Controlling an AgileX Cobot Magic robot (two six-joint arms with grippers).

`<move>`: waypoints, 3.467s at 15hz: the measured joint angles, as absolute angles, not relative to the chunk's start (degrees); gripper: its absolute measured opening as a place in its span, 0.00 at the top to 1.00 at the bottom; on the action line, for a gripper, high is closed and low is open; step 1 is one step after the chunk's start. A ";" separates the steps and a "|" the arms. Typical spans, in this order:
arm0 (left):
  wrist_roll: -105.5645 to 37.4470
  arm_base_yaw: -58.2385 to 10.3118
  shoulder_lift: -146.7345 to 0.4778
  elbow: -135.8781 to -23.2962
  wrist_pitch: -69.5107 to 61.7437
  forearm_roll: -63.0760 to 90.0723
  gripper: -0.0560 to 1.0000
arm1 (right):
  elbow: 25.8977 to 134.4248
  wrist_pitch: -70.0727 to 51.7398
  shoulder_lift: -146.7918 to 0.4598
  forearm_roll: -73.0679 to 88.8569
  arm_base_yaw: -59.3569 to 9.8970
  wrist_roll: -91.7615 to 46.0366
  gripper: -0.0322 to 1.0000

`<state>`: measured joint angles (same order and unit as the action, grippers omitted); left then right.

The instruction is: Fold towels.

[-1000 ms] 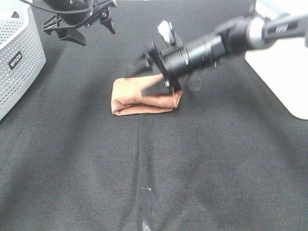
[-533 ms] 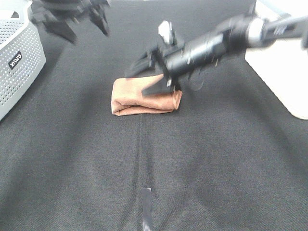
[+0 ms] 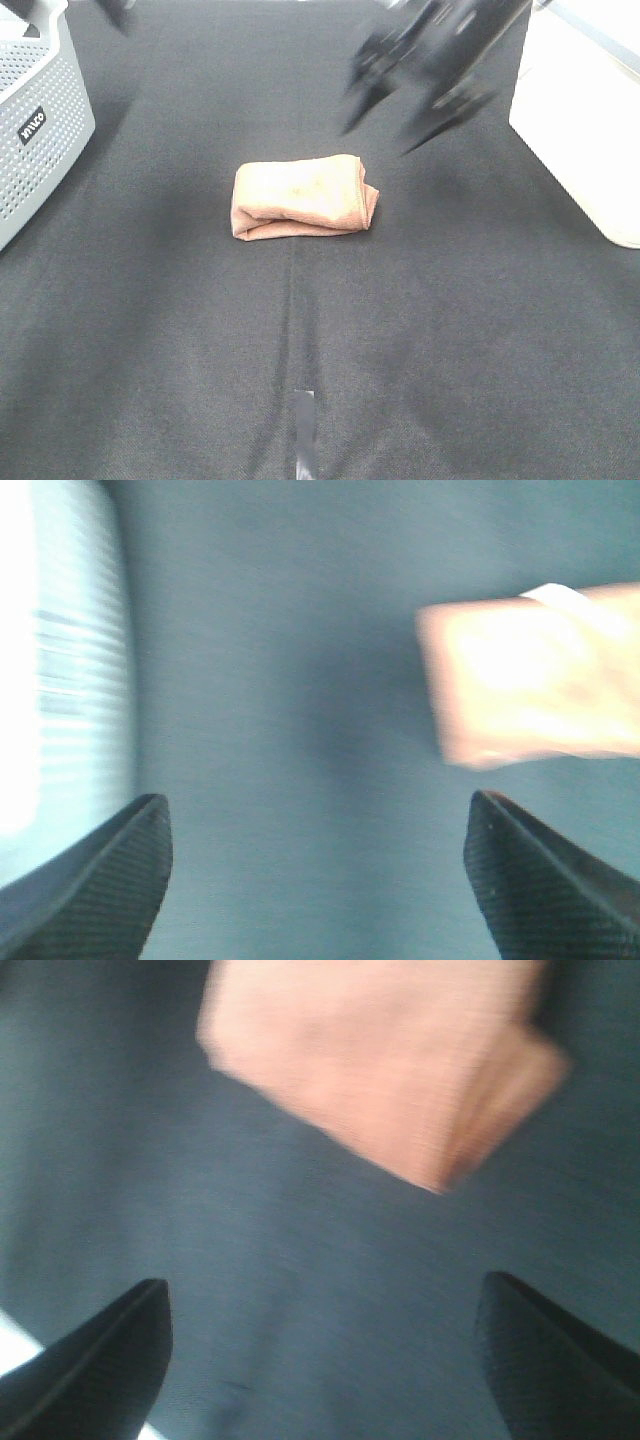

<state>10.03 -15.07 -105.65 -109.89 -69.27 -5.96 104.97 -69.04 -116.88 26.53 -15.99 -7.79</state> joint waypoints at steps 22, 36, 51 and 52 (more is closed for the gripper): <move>1.03 -15.07 -3.44 -33.98 -69.79 1.43 0.22 | 35.24 -68.53 -8.94 7.96 -15.99 -4.13 0.21; -5.61 -15.07 -1.89 -28.65 -60.39 6.99 0.23 | 28.99 -61.71 -3.50 7.96 -15.99 -6.70 0.21; -5.61 -2.01 0.34 -28.59 -60.39 7.16 0.23 | 28.99 -61.54 0.40 8.54 -3.55 -6.70 0.21; -5.61 -2.01 0.34 -28.59 -60.39 7.16 0.23 | 28.99 -61.54 0.40 8.54 -3.55 -6.70 0.21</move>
<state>-5.61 -2.01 0.34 -28.59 -60.39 7.16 28.99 -61.54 0.40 8.54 -3.55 -6.70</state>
